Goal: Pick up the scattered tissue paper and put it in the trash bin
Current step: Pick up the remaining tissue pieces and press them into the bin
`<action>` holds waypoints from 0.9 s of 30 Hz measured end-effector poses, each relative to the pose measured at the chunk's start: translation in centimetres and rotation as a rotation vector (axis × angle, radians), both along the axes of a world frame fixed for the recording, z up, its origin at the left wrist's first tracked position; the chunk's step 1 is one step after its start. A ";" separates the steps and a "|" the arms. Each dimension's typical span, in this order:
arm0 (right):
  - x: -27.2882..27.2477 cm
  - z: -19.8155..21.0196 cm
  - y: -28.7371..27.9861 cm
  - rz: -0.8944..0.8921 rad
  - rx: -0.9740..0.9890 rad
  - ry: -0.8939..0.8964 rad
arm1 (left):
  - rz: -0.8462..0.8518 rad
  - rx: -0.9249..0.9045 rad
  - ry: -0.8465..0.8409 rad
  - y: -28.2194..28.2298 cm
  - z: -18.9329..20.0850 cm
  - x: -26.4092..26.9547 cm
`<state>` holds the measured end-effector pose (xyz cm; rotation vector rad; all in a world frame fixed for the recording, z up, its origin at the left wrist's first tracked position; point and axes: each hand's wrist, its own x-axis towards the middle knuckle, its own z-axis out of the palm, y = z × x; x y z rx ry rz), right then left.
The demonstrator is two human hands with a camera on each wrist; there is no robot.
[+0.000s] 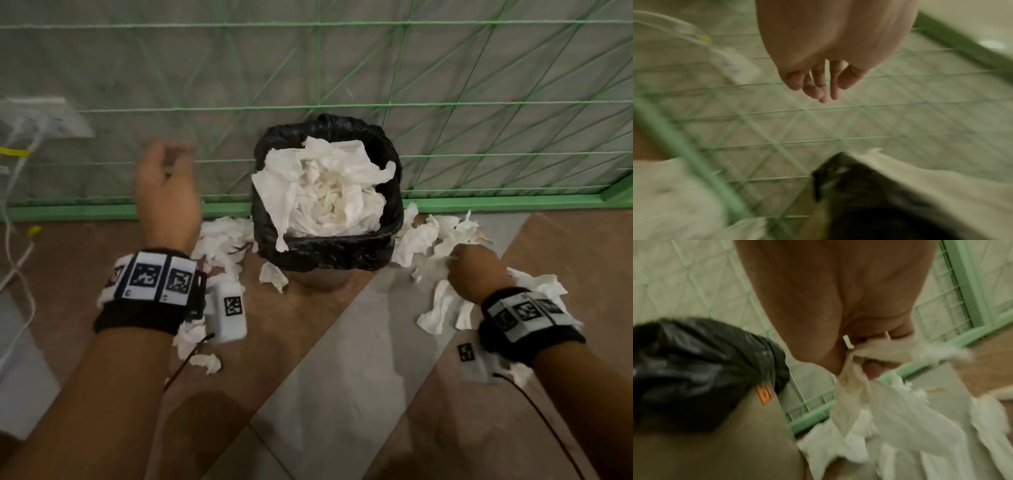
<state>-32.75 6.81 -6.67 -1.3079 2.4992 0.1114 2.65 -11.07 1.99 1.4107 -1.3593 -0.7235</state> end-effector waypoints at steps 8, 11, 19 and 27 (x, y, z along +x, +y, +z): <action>-1.6 10.7 -3.3 0.016 -0.344 -0.019 | -0.091 0.888 -0.782 8.2 -18.0 9.5; -1.5 13.5 -4.4 0.069 -0.509 0.034 | -0.183 0.762 -1.171 12.4 -21.2 9.3; 1.4 20.7 -8.7 0.145 -0.977 -0.007 | -0.253 0.734 -1.230 14.1 -20.8 8.3; 10.7 18.4 -11.1 0.330 -0.871 -0.216 | -0.197 0.499 -1.193 11.7 -18.8 9.3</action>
